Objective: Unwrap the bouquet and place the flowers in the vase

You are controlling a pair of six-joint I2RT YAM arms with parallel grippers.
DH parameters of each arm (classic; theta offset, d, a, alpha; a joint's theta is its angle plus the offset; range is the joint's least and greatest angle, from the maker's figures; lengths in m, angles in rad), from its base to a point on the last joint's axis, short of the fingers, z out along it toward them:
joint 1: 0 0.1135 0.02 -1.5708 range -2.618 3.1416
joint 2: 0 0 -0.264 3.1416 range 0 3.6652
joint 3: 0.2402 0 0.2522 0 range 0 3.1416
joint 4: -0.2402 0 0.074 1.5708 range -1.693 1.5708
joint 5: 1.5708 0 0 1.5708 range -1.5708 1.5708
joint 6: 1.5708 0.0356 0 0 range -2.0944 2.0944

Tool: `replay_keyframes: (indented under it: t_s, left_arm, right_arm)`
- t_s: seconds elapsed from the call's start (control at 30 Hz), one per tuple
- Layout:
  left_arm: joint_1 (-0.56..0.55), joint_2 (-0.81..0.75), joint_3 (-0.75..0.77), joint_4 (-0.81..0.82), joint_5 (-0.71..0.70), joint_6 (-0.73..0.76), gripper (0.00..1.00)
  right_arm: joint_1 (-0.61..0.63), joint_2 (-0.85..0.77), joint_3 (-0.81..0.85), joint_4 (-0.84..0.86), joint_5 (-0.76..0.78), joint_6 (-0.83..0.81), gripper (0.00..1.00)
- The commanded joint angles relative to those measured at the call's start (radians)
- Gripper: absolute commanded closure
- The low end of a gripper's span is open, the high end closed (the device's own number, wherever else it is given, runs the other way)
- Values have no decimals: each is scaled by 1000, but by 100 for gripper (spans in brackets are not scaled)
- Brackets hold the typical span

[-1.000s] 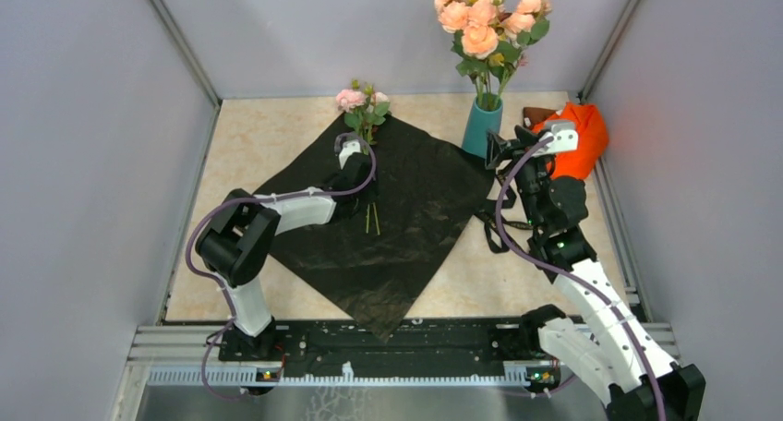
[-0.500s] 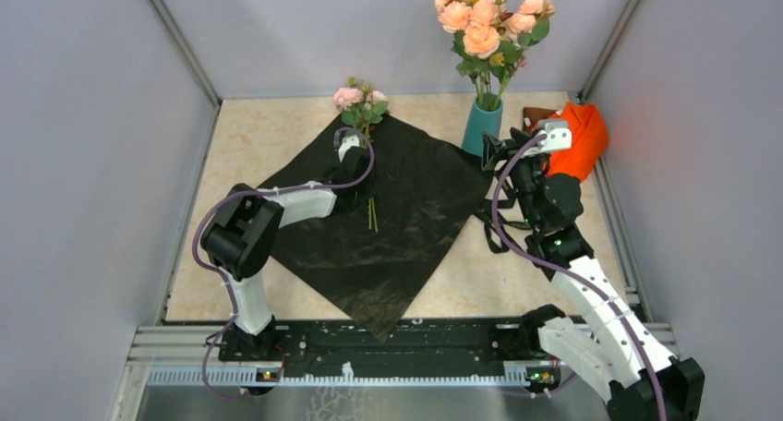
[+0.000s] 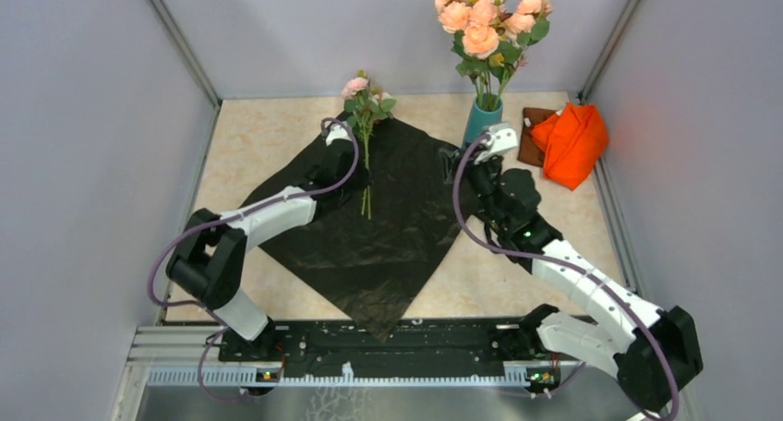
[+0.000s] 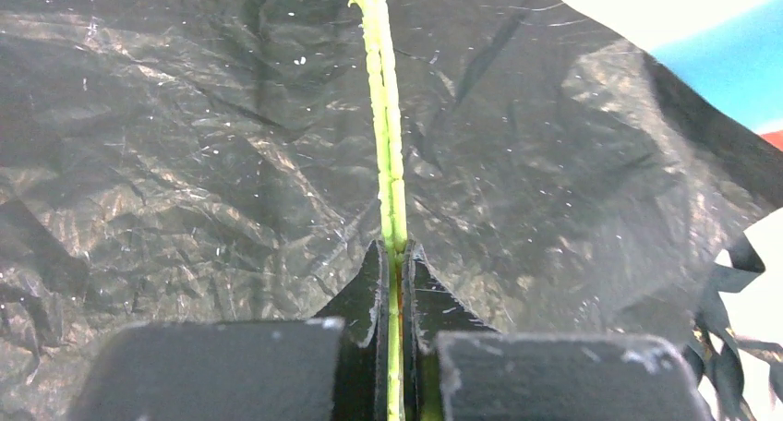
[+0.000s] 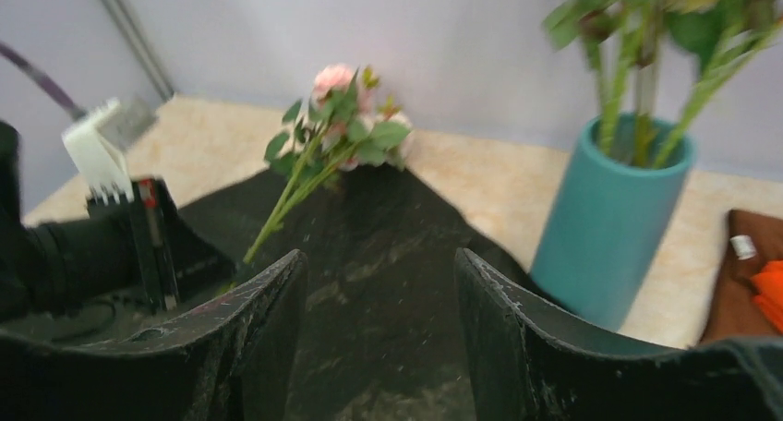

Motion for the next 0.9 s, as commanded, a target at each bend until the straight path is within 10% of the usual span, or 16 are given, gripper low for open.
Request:
replay_keyframes:
  t_s: [0.0,0.4,0.63,0.87]
  left_arm:
    - [-9,-88,-66,5,56,-2,100]
    - [-15,-212,-317,33,93,-42,100]
    - [-14,-192,-321,17,119,-56,58]
    - [-14,-255,-330,-47,84,-51,50]
  right_arm:
    - [81,129,82,39,52,-12,41]
    - [156,541,270,47,2,118,41]
    - [219,812,491,-70,-2,141,41]
    - [254,1014,676,-153,-15,191,40]
